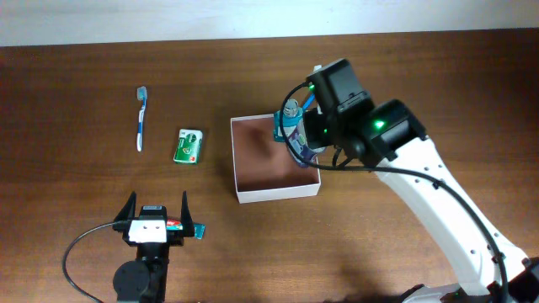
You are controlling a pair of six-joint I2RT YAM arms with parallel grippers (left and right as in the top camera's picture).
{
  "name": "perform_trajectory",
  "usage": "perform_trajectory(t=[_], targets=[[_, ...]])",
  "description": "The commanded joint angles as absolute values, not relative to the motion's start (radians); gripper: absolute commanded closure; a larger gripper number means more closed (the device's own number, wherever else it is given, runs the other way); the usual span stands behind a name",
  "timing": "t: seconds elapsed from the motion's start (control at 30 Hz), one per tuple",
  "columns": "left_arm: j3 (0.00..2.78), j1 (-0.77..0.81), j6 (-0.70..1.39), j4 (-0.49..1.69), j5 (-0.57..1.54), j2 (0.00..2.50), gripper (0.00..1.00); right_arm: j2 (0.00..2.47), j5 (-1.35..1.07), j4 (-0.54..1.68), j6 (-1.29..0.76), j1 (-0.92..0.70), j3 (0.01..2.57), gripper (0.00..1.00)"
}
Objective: Pack container
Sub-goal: 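Lower the soap bottle to the box floor beside the mouthwash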
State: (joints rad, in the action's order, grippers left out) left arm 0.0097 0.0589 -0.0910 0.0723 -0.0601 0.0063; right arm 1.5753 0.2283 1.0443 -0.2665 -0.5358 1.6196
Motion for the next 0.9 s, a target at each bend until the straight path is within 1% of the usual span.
perform_trajectory(t=[0.0, 0.13, 0.37, 0.6, 0.87], targets=[[0.009, 0.063, -0.11, 0.079, -0.068, 0.007, 0.01, 1.547, 0.41, 1.03, -0.297, -0.605, 1.675, 0.96], [0.009, 0.063, -0.111, 0.079, -0.068, 0.007, 0.01, 1.547, 0.49, 1.021, -0.332, -0.656, 1.677, 0.96], [0.009, 0.063, -0.11, 0.08, -0.068, 0.007, 0.01, 1.557, 0.537, 1.032, -0.422, -0.661, 1.677, 0.96], [0.009, 0.063, -0.11, 0.079, -0.068, 0.007, 0.01, 1.602, 0.54, 1.033, -0.437, -0.664, 1.677, 0.96], [0.009, 0.063, -0.11, 0.079, -0.068, 0.007, 0.01, 1.673, 0.613, 1.032, -0.466, -0.696, 1.677, 0.96]])
